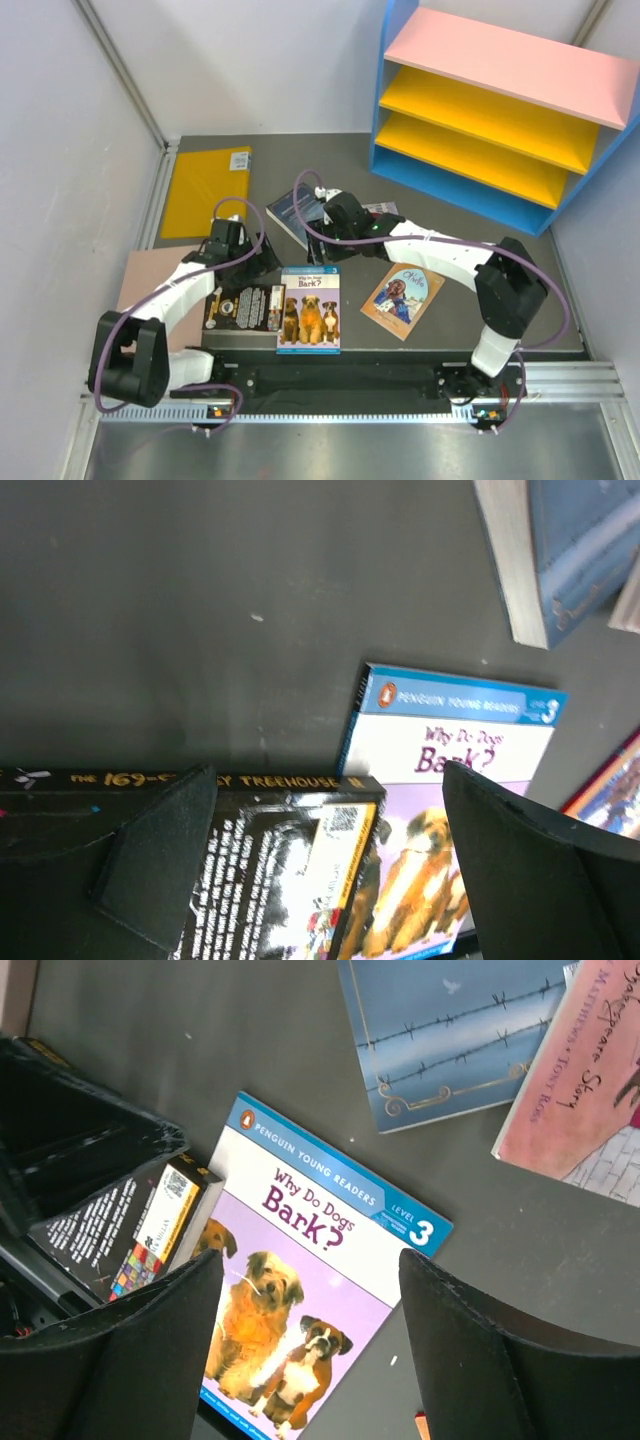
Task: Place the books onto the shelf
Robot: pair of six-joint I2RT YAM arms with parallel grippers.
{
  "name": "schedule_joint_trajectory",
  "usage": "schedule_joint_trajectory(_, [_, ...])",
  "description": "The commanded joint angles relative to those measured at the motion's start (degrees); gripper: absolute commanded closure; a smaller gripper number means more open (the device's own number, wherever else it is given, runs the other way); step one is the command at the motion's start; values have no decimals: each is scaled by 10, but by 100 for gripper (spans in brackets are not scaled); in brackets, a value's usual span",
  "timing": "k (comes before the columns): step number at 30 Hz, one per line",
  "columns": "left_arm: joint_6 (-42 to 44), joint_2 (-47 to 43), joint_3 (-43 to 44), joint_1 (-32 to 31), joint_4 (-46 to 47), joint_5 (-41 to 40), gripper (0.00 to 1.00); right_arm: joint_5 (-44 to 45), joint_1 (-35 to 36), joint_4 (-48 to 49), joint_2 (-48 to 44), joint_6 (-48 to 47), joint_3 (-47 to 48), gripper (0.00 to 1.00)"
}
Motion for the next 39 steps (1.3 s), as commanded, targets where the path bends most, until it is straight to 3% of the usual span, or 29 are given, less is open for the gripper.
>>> schedule_joint_trajectory(1, [15,-46,-14,1,38,45,1,-1,-6,-7,-22,16,-18,27])
schedule_joint_trajectory(8, [51,-50,12,-26,80,91,1,-11,-57,-17,-71,46,-94,24])
schedule_joint_trajectory(19, [70,70,126,-213,103,49,7,10,-208,-40,-220,88,-220,19])
schedule_joint_trajectory(21, [83,103,161,-253,104,45,13,17,-244,-56,-259,96,-246,18])
schedule_joint_trajectory(24, [95,157,209,-291,101,63,31,18,-290,-75,-310,107,-281,18])
schedule_joint_trajectory(25, [99,186,221,-300,100,76,45,17,-303,-79,-321,110,-297,18])
schedule_joint_trajectory(28, [113,243,271,-336,88,90,60,-9,-354,-88,-350,111,-333,17])
schedule_joint_trajectory(29, [121,258,295,-352,84,98,81,-17,-380,-90,-355,109,-342,17])
schedule_joint_trajectory(31, [124,298,318,-364,75,107,100,-41,-404,-89,-360,106,-368,16])
schedule_joint_trajectory(39, [158,390,414,-427,9,92,100,-106,-473,-62,-337,98,-419,15])
